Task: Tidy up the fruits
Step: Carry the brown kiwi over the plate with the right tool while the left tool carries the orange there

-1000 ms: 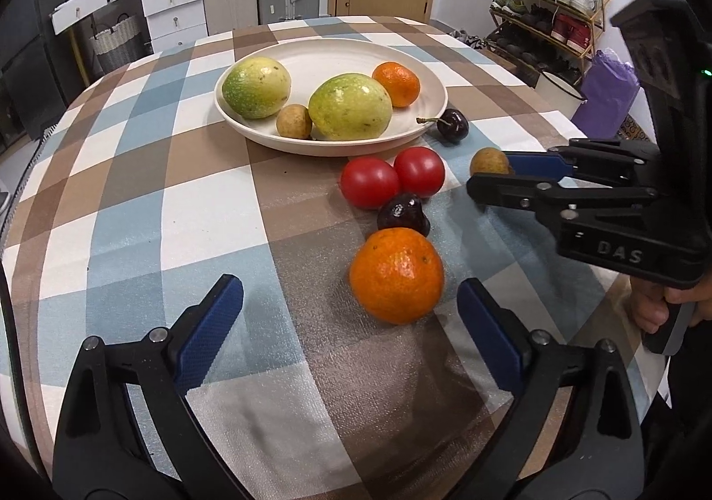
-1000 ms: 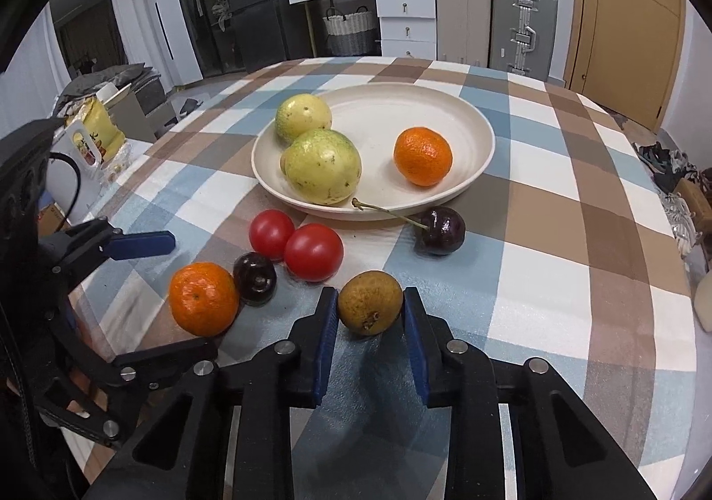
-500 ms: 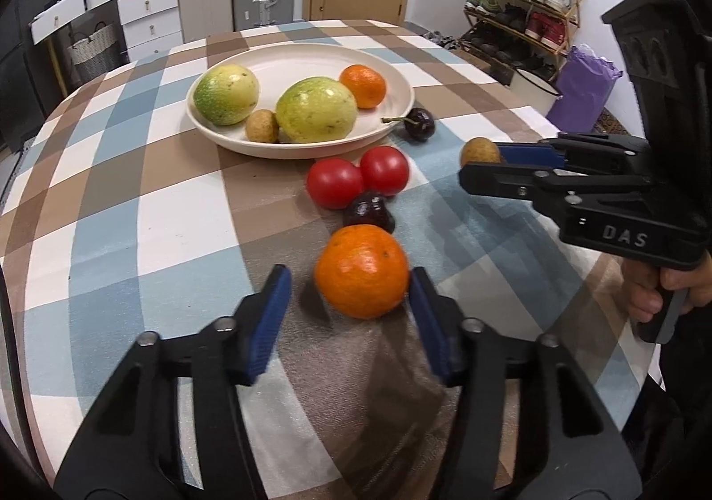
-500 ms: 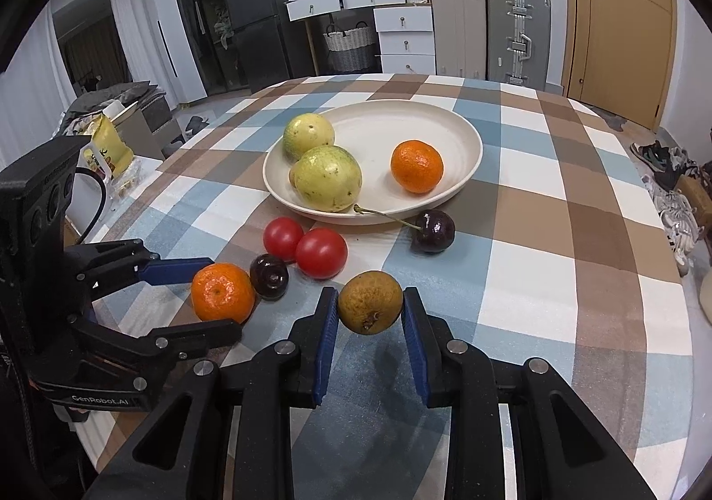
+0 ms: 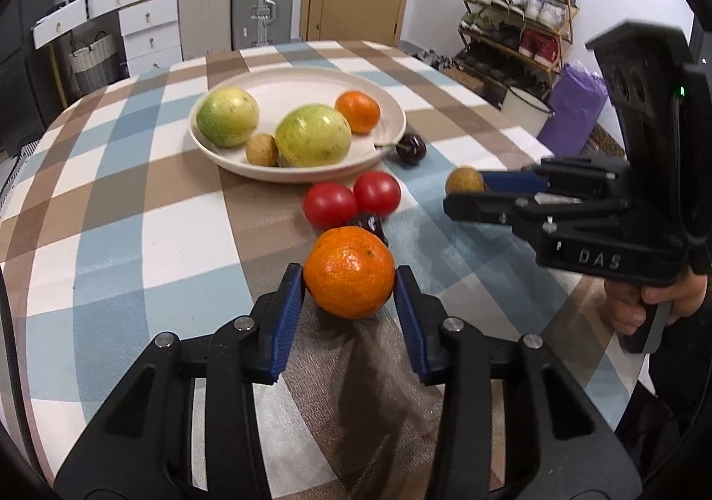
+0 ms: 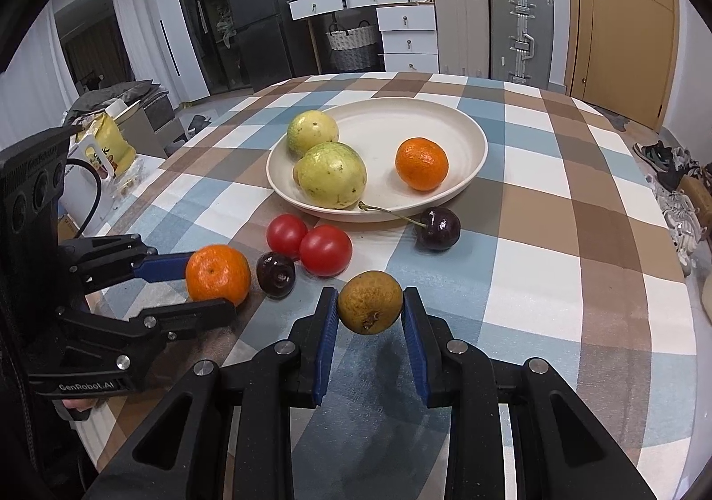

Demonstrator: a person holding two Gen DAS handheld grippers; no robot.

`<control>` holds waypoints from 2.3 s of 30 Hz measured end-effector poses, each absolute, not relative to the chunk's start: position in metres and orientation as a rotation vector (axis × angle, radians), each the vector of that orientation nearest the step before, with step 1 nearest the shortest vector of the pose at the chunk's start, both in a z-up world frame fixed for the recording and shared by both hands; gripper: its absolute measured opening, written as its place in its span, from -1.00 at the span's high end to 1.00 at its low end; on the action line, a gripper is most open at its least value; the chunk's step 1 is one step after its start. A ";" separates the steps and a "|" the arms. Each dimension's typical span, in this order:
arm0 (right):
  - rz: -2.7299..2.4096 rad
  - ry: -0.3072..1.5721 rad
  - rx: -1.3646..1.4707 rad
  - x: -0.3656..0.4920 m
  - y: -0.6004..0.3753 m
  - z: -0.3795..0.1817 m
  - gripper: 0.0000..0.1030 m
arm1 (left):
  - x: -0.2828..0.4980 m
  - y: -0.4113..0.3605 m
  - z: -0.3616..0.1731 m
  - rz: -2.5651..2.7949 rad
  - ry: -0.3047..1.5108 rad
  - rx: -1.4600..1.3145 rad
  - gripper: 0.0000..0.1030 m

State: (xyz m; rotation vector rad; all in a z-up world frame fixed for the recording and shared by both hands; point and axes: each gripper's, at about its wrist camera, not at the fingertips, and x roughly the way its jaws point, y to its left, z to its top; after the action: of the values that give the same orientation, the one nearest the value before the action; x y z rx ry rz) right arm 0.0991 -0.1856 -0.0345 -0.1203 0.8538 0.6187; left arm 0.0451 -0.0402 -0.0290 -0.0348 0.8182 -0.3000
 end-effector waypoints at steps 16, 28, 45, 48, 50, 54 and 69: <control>0.635 0.809 -0.113 0.091 -0.187 -0.021 0.43 | 0.044 -0.019 -0.005 -0.217 0.726 -0.122 0.26; 0.654 0.766 -0.088 0.099 -0.184 -0.010 0.43 | 0.060 -0.015 0.010 -0.179 0.686 -0.108 0.26; 0.661 0.704 -0.107 0.120 -0.171 0.013 0.43 | 0.091 -0.011 0.027 -0.163 0.639 -0.112 0.26; 0.662 0.689 -0.111 0.124 -0.169 0.018 0.43 | 0.099 -0.012 0.031 -0.165 0.629 -0.109 0.25; 0.661 0.681 -0.110 0.127 -0.169 0.021 0.43 | 0.104 -0.014 0.033 -0.166 0.623 -0.102 0.25; 0.659 0.663 -0.102 0.135 -0.169 0.025 0.43 | 0.117 -0.018 0.035 -0.164 0.617 -0.086 0.25; 0.662 0.656 -0.047 0.171 -0.170 0.023 0.43 | 0.168 -0.025 0.031 -0.162 0.615 -0.083 0.25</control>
State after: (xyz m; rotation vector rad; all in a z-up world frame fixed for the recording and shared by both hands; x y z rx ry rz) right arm 0.1712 -0.1702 0.0226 -0.0473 0.6562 0.6616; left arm 0.1678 -0.0249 0.0305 -0.0831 0.6151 -0.1625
